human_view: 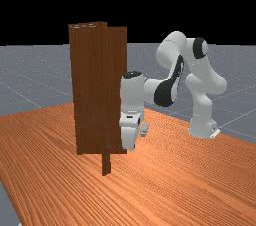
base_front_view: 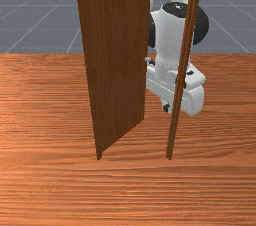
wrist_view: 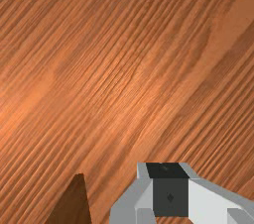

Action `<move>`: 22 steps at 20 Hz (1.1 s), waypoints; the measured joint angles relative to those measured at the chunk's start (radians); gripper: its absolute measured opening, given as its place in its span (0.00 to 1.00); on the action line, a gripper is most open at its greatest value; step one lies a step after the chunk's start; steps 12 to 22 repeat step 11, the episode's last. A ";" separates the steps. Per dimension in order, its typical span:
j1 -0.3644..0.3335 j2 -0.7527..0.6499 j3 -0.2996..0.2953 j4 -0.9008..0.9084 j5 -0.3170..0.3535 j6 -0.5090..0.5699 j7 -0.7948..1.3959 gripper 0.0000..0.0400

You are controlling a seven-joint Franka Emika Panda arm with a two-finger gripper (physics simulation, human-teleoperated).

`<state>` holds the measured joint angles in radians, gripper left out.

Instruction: Open the door

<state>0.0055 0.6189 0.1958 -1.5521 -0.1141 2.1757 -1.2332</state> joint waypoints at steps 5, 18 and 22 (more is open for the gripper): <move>-0.071 -0.068 0.050 -0.108 0.051 -0.004 -0.343 0.00; -0.250 -0.082 0.020 -0.115 0.078 -0.049 -0.703 0.00; -0.250 -0.082 0.020 -0.115 0.078 -0.049 -0.703 0.00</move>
